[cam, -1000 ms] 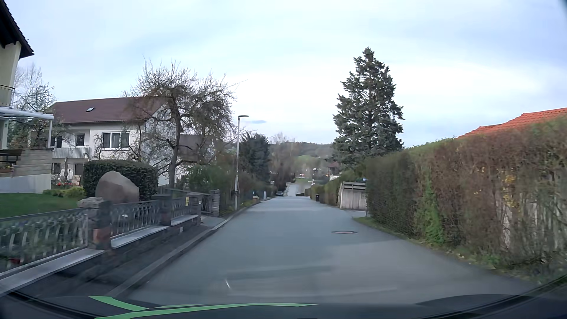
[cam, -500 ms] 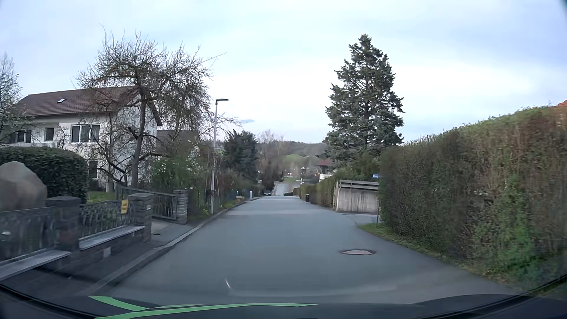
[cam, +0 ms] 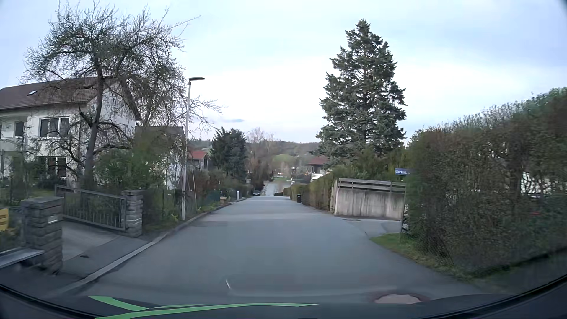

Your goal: Follow the waypoints while adhering to traffic rules and regulations

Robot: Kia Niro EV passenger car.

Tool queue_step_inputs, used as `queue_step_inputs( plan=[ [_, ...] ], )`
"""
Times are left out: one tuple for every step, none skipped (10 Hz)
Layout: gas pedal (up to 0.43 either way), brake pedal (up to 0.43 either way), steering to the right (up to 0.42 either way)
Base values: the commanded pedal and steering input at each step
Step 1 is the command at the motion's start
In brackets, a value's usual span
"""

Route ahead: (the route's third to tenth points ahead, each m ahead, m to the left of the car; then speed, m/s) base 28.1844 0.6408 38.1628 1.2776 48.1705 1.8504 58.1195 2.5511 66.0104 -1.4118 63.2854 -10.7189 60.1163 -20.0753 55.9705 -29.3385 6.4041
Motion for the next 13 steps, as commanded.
queue_step_inputs(
  plan=[
    [0.000, 0.250, 0.027],
    [0.000, 0.256, 0.023],
    [0.000, 0.256, 0.019],
    [0.000, 0.256, 0.014],
    [0.000, 0.256, 0.009],
    [0.000, 0.250, 0.005],
    [0.000, 0.232, -0.003],
    [0.000, 0.232, -0.010],
    [0.000, 0.226, -0.013],
    [0.000, 0.220, -0.014],
    [0.000, 0.201, -0.016],
    [0.000, 0.177, -0.021],
    [0.000, 0.122, -0.026]
  ],
)
